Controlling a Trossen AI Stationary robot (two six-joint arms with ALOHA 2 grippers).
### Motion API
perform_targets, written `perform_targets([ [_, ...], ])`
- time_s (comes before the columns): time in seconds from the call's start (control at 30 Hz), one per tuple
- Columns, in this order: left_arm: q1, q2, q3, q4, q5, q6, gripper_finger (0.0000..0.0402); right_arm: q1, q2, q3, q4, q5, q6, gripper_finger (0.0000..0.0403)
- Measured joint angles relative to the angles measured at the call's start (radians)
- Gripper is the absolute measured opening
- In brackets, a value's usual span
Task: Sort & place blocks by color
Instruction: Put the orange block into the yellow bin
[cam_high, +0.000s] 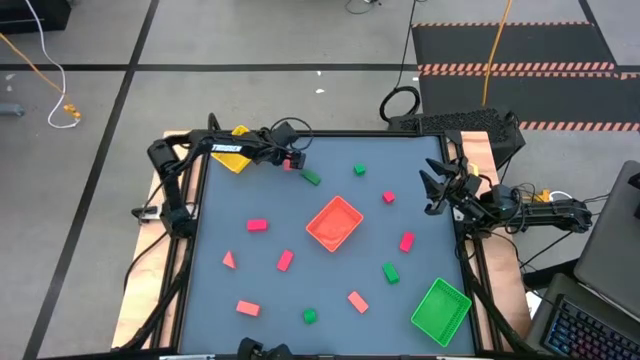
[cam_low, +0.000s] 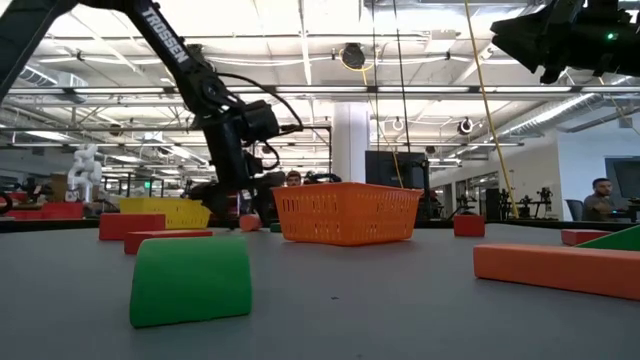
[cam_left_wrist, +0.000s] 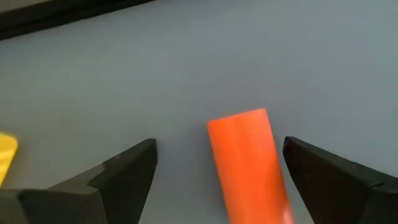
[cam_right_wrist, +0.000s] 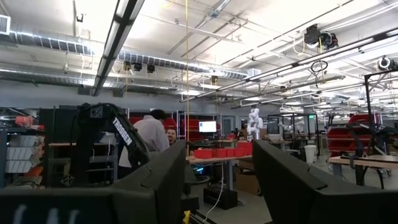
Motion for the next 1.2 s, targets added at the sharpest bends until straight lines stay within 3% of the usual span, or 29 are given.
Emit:
perform_targets([
  [0.43,-0.015,-0.015,-0.003,-0.009,-0.01,0.034,0.0342,0.0,0.0,0.0,0.001,0.002,-0.025,0.0183],
  [0.57,-0.032,-0.013,-0.003,-0.008,-0.016,0.063,0.0301,0.0,0.0,0.0,0.002,0.003,-0.023,0.0183],
  [0.9,-0.035,-0.013,-0.003,-0.004,-0.019,0.082,0.0132,0.0,0.0,0.0,0.002,0.003,-0.023,0.0183],
  [1.2,-0.032,-0.013,-0.003,-0.016,-0.021,0.126,0.0131,0.0,0.0,0.0,0.002,0.003,-0.023,0.0183],
])
